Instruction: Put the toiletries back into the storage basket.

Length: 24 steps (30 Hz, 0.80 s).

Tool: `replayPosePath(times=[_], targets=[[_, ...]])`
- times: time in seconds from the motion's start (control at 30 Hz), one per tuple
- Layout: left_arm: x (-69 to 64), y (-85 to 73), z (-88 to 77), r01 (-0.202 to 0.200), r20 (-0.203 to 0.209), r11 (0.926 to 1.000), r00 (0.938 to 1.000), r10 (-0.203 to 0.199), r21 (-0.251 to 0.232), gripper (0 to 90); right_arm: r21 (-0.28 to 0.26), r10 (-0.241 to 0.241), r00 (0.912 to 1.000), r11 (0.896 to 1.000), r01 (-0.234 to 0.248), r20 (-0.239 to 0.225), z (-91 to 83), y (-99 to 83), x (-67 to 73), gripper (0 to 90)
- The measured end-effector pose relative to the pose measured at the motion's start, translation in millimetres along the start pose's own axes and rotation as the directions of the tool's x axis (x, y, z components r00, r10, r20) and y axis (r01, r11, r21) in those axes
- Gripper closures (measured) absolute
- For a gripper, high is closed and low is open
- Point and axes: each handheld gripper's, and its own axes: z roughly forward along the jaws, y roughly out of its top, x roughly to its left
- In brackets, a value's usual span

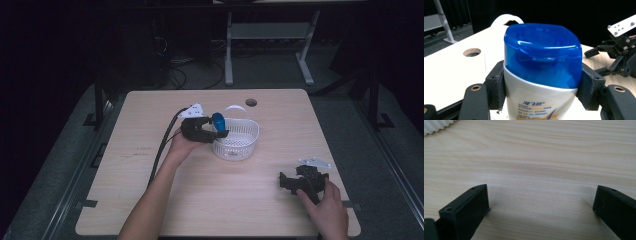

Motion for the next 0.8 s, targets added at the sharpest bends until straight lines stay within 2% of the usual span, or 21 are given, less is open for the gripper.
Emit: replayPosePath(times=[0.53,0.6,0.67,0.8], targets=[[-1.8,0.4,0.6,-0.012,0.012,0.9999,0.9999,0.012,-0.002,34.1,0.0,0.0,1.0,1.0,0.0,0.0,0.0,0.0,0.0,0.0],[-2.0,1.5,-0.6,-0.002,0.017,0.9998,0.9999,0.002,-0.017,30.9,0.0,0.0,1.0,1.0,0.0,0.0,0.0,0.0,0.0,0.0],[-3.6,2.6,-1.0,-0.013,0.004,0.9999,0.9999,0.013,-0.003,30.0,0.0,0.0,1.0,1.0,0.0,0.0,0.0,0.0,0.0,0.0],[-6.2,6.3,-6.1,-0.026,-0.017,0.9995,0.9995,0.026,0.016,22.3,0.0,-0.001,1.0,1.0,0.001,0.0,0.0,0.0,0.0,0.0]])
